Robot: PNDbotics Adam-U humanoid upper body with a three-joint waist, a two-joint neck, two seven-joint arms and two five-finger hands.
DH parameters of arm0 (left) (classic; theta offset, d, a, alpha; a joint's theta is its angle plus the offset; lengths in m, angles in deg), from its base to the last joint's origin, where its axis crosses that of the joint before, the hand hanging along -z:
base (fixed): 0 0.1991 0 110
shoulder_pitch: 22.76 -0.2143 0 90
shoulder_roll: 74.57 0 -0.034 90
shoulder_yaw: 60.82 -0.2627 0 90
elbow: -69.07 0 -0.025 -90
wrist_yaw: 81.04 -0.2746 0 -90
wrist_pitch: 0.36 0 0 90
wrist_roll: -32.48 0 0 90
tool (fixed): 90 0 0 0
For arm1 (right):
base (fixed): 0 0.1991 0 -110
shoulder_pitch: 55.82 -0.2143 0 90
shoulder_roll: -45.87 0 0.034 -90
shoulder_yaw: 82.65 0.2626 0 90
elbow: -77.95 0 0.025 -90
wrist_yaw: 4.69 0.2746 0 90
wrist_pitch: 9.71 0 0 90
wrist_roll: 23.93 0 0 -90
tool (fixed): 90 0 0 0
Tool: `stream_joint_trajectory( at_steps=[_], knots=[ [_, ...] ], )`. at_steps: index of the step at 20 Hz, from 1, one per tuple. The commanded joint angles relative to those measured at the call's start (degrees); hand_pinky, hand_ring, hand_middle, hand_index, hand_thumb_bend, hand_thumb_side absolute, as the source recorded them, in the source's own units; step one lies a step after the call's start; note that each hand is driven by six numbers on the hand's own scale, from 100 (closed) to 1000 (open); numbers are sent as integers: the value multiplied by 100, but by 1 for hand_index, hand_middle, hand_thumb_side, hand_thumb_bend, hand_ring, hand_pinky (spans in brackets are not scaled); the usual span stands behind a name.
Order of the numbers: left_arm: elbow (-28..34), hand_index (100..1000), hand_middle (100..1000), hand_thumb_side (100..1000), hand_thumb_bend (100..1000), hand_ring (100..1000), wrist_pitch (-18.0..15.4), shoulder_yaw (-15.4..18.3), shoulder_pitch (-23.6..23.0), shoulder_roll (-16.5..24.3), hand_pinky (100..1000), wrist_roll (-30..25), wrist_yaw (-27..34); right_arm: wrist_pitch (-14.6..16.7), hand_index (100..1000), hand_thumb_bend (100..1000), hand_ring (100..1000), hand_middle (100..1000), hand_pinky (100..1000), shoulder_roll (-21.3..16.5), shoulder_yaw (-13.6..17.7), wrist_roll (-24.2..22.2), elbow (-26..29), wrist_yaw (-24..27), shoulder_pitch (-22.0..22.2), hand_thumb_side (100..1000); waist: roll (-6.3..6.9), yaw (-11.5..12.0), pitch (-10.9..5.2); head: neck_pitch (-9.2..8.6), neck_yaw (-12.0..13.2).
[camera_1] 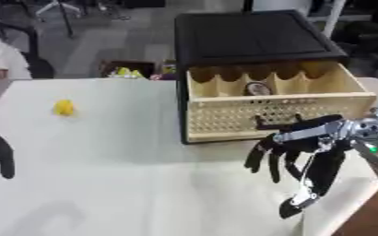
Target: Pick up objects from table and place into drawer.
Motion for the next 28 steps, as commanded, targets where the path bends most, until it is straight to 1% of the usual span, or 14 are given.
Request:
stream_joint_trajectory(
  at_steps=[1,4,10,15,24,25,26,28],
  knots=[
    [106,897,691,1000,102,664,-1,44,49,16,484,-39,-41,-25,858,617,610,765,333,-54,81,3,-54,-13,-165,190,-19,13,-62,-73,-6],
    [106,897,690,1000,101,664,-2,45,47,7,484,-51,-60,-22,858,621,608,763,324,-11,116,3,-98,-13,-229,200,-19,22,-52,-75,-3],
    [106,895,690,1000,101,663,-14,40,50,-18,485,-84,-93,-21,858,632,604,760,312,101,124,3,-216,-33,-411,186,-11,71,-20,-89,8],
    [106,894,690,1000,101,662,-24,33,55,-34,485,-113,-105,-13,855,640,600,757,299,209,145,3,-372,-65,-591,199,-7,123,4,-106,10],
    [106,893,690,1000,101,662,-15,19,60,-63,487,-164,-107,-16,852,635,588,753,276,497,125,3,-865,-154,-934,217,-1,211,21,-140,9],
    [106,893,691,1000,101,662,-19,21,59,-64,488,-164,-105,-11,852,606,587,753,273,527,130,3,-925,-167,-963,237,0,220,22,-145,9],
    [106,893,691,1000,101,662,-20,22,60,-65,488,-165,-104,-6,852,635,587,752,272,557,136,3,-984,-182,-994,221,-1,226,23,-150,10],
    [106,893,690,1000,101,662,-15,18,62,-69,488,-173,-106,4,852,635,586,751,271,616,151,3,-1107,-215,-1059,223,-3,233,29,-164,13]
  ],
)
